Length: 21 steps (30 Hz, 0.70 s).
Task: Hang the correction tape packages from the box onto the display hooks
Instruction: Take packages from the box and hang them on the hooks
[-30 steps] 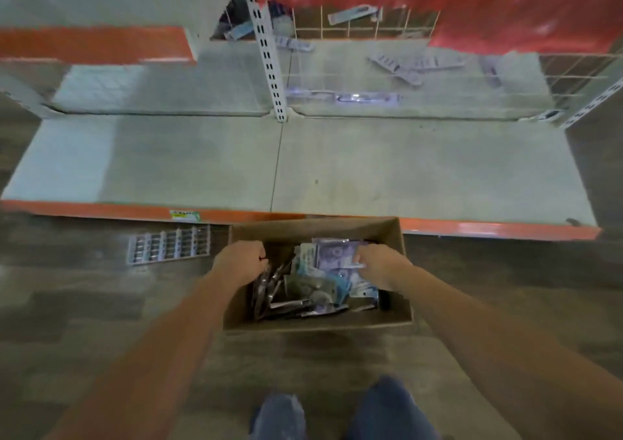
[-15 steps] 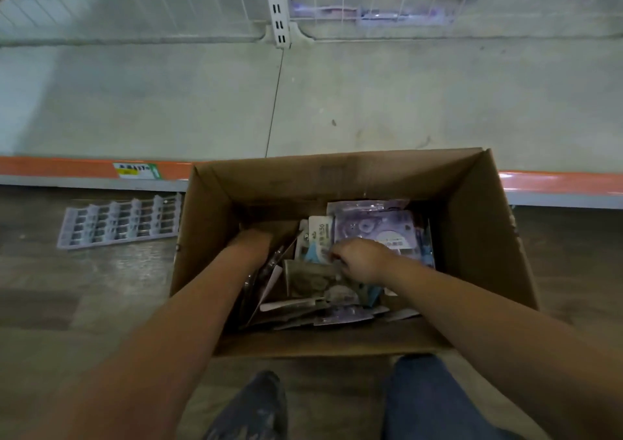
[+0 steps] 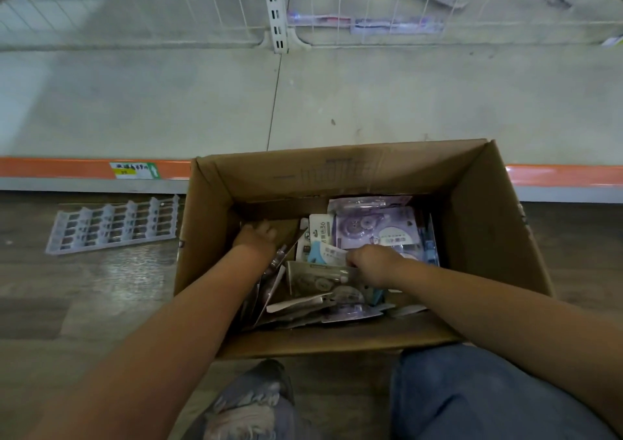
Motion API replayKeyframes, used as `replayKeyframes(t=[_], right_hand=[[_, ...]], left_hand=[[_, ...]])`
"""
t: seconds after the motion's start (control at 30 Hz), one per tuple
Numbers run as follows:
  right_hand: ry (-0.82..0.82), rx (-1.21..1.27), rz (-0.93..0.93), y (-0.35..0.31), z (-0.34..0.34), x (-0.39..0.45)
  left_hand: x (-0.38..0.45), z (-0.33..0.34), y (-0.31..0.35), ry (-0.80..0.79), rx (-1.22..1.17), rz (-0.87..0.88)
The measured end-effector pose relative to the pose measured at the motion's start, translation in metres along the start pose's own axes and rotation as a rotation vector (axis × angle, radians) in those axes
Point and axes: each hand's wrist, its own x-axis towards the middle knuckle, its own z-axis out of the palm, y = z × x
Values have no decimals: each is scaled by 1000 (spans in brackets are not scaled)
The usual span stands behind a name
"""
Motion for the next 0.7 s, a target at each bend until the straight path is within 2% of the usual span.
replayKeyframes(t=[0.2,0.33,0.4,0.47,0.6,0.7], right_hand=[[54,228,61,14,-19,-4],[99,620,127,25,-26,-8],[110,799,153,30,-31,-12],[139,870,167,36,-39,-16],[188,873,140,47,-57,-27],[208,797,135,54,-69,-34]], left_hand=[[-14,-11,-1,43,184,117],[-23,-21,0,101,248,191],[-26,-24,-9,119,219,191],[-28,-22,-23,120,159,159],[-38,-17,-46,54,6,84],[-50,-26,-56,101,-191,79]])
